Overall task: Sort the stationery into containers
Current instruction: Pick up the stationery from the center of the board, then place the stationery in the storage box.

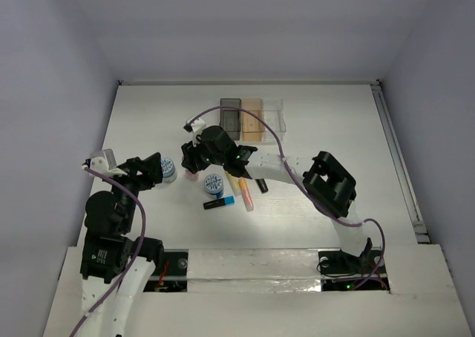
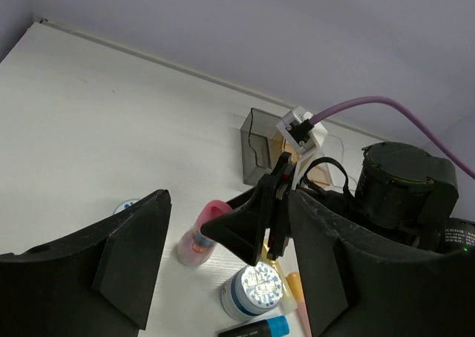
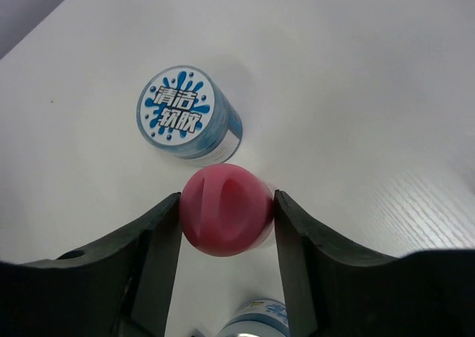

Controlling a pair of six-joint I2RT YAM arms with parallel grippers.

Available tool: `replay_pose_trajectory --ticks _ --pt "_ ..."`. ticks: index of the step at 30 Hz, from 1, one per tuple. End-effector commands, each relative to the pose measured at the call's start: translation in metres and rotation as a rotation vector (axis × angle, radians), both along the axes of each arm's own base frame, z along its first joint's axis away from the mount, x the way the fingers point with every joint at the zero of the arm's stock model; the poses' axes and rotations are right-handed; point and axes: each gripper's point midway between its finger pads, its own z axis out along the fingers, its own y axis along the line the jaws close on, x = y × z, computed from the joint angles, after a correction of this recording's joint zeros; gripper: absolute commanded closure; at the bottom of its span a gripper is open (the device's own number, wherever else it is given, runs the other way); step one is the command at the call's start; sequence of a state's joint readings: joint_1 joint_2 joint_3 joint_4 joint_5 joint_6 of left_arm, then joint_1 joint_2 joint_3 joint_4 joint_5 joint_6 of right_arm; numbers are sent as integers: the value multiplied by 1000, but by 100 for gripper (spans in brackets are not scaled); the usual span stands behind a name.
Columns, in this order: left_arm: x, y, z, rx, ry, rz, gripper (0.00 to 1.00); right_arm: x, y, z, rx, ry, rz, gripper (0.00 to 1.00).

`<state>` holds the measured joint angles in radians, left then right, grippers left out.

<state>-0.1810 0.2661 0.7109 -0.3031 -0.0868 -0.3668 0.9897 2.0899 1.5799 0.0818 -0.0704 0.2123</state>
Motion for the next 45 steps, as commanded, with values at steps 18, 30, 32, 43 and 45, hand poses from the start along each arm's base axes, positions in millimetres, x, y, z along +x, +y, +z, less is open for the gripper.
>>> replay_pose_trajectory --ticks 18,30,32,43,45 --pt "1 -2 13 6 -59 -14 40 31 -23 108 185 -237 -209 88" --pt "1 -2 12 5 -59 -16 40 95 -132 153 218 -230 -418 89" --pt "-1 -1 15 4 -72 -14 40 105 -157 161 213 -231 -455 89" --pt "0 -2 12 5 -62 -16 40 201 -285 149 113 -256 -729 89" --pt "-1 -1 14 2 -67 -11 40 216 -298 146 92 -261 -753 89"
